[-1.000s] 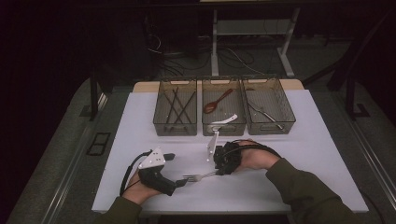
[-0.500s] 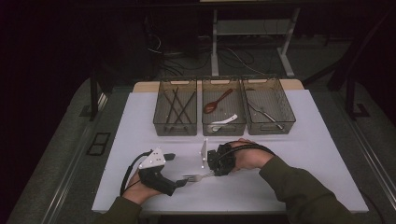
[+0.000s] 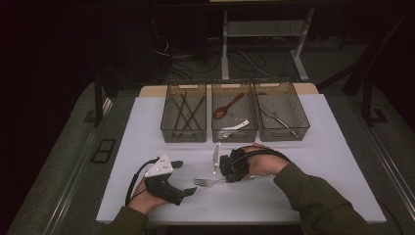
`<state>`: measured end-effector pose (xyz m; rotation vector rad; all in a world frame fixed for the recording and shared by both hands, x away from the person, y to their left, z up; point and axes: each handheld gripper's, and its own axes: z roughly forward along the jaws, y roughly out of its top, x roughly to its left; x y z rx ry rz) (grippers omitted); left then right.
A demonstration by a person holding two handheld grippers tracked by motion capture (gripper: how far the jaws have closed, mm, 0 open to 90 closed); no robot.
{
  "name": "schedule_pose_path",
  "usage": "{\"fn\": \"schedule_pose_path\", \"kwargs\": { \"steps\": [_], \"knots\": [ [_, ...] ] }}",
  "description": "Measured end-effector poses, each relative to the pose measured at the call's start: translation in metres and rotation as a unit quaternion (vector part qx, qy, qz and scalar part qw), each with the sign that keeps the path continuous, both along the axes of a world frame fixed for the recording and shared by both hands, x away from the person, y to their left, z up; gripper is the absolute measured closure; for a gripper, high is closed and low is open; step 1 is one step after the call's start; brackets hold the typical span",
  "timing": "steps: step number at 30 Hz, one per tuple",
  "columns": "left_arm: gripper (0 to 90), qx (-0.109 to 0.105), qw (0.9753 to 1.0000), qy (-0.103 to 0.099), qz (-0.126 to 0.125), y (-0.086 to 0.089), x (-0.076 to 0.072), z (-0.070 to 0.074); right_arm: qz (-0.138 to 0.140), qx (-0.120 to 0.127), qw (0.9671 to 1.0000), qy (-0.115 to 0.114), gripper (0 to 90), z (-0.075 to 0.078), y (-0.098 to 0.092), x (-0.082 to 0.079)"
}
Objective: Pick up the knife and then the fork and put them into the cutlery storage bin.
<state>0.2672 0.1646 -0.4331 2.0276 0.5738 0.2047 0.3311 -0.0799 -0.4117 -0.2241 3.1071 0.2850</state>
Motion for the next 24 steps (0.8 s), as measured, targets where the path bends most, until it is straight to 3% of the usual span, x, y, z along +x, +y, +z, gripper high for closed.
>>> {"fn": "schedule_pose_path", "kwargs": {
  "steps": [7, 12, 16, 22, 24],
  "knots": [
    [0.0, 0.001, 1.0, 0.0, 0.0, 0.0, 0.0, 0.0, -0.036, 0.049, 0.9981, -0.008, 82.8, 0.014, -0.02, 0.009],
    [0.0, 0.0, 1.0, 0.001, 0.0, -0.001, 0.0, 0.0, -0.076, 0.094, 0.9927, -0.007, 82.7, 0.023, -0.038, 0.015],
    [0.0, 0.001, 1.0, 0.001, 0.0, -0.001, 0.0, 0.0, -0.106, 0.133, 0.9854, -0.004, 82.7, 0.027, -0.053, 0.02],
    [0.0, 0.002, 1.0, 0.001, 0.001, -0.001, 0.0, 0.0, -0.148, 0.193, 0.9698, 0.001, 82.7, 0.03, -0.075, 0.025],
    [0.0, 0.003, 1.0, 0.002, 0.001, -0.001, 0.0, -0.001, -0.168, 0.212, 0.9628, 0.006, 82.7, 0.031, -0.081, 0.026]
  ]
}}
